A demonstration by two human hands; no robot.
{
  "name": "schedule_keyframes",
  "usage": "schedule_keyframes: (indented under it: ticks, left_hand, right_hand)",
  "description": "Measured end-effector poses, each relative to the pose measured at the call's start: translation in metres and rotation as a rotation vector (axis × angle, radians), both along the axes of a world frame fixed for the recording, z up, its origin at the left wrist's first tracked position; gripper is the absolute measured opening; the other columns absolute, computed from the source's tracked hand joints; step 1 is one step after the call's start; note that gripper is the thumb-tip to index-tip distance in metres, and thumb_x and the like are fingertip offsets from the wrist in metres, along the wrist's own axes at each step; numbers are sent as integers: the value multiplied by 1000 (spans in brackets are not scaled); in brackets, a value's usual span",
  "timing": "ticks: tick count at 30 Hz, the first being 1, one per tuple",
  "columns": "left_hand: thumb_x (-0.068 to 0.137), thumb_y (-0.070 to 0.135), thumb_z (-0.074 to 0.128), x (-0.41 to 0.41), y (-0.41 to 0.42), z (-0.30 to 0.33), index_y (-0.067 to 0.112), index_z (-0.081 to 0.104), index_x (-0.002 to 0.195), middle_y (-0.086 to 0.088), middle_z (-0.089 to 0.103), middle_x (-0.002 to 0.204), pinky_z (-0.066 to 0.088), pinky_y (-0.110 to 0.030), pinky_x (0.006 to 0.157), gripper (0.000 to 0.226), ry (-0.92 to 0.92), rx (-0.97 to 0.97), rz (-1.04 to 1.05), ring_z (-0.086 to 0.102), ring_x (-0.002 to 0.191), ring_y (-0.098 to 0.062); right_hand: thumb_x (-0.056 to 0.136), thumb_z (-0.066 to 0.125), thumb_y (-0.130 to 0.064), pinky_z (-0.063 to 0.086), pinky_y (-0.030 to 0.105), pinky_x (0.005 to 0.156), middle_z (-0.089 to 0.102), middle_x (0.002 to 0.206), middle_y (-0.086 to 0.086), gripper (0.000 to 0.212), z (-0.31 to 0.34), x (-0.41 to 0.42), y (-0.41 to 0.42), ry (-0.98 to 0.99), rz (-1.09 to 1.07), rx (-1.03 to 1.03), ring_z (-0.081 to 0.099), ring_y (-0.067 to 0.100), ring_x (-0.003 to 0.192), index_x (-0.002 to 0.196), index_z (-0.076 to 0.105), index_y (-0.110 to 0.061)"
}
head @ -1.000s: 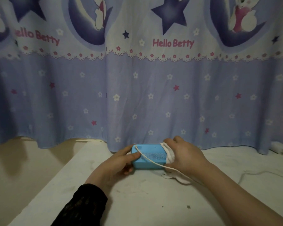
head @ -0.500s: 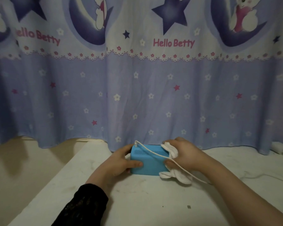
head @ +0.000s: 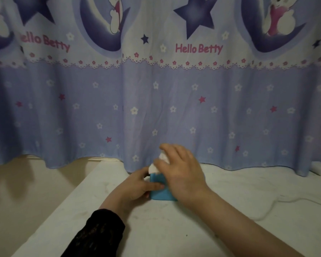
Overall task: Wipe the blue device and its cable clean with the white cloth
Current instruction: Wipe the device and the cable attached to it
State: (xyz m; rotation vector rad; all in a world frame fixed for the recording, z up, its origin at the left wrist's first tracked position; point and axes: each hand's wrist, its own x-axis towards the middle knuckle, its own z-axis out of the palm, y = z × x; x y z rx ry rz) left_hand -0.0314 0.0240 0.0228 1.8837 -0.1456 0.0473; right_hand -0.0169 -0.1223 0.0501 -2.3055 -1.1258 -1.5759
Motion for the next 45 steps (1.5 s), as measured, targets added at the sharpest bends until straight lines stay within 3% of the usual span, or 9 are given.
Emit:
schedule_keyframes:
  ticks: [7,13,18,24,27,31,37,40,45]
  left_hand:
    - [72,-6,66,1,3,0,18,51,65,14,57,42,38,-9,43,30,-48,48,8,48,41,6]
    - [65,5,60,3,6,-2,21,49,67,15,56,47,36,-9,44,19,-77,38,-27,44,44,5]
    - [77,-6,66,0,2,-1,14,61,99,10,60,67,38,-12,41,31,-39,-25,-29,50,42,3]
    - [66,6,64,2,4,-2,18,53,73,12,56,46,37,-14,41,18,-58,0,-13,44,43,2]
    - [78,-8,64,1,3,-2,14,58,87,10,58,58,37,-12,40,25,-31,-33,-3,47,43,1]
    - [80,-2,65,0,1,0,14,58,108,5,59,75,37,-11,40,33,-5,-30,-22,49,39,3]
    - [62,6,62,3,4,-4,14,56,80,12,56,47,36,-13,40,21,-22,-30,-6,45,41,2]
    - [73,-1,68,2,3,-3,13,61,97,12,61,58,38,-13,41,28,-17,-33,0,50,44,1]
    - [78,-5,64,1,3,-3,7,58,116,3,59,76,38,-12,42,40,19,-38,-11,51,42,2]
  right_hand:
    - [63,70,-26,34,27,57,57,70,-4,35,-24,5,17,98,-58,-141,47,17,66,97,62,-24]
    - [49,82,-34,41,24,54,64,74,-3,26,-26,-2,21,244,-161,-260,55,16,65,69,68,-22]
    - [48,78,-32,41,29,56,58,74,2,24,-10,-14,18,357,-261,-167,53,20,71,62,70,-15]
    - [52,80,-37,35,28,60,64,79,-3,28,-24,-6,22,325,-214,-246,41,18,74,71,70,-19]
    - [68,71,-39,40,30,63,59,85,-4,19,-15,-6,17,345,-270,-192,51,19,80,76,71,-22]
    - [37,82,-32,37,26,52,55,60,-4,24,-5,-13,12,427,-325,-216,51,18,60,44,65,-17]
    - [71,45,-22,35,24,76,70,82,-1,34,-22,-14,20,408,-219,-310,44,17,86,88,72,-13]
    - [91,33,-10,32,37,101,53,123,17,43,-20,-18,16,495,-304,-365,43,31,114,131,42,2]
    - [91,34,-14,29,42,102,47,127,24,50,-19,-24,15,565,-354,-382,39,37,116,138,25,3]
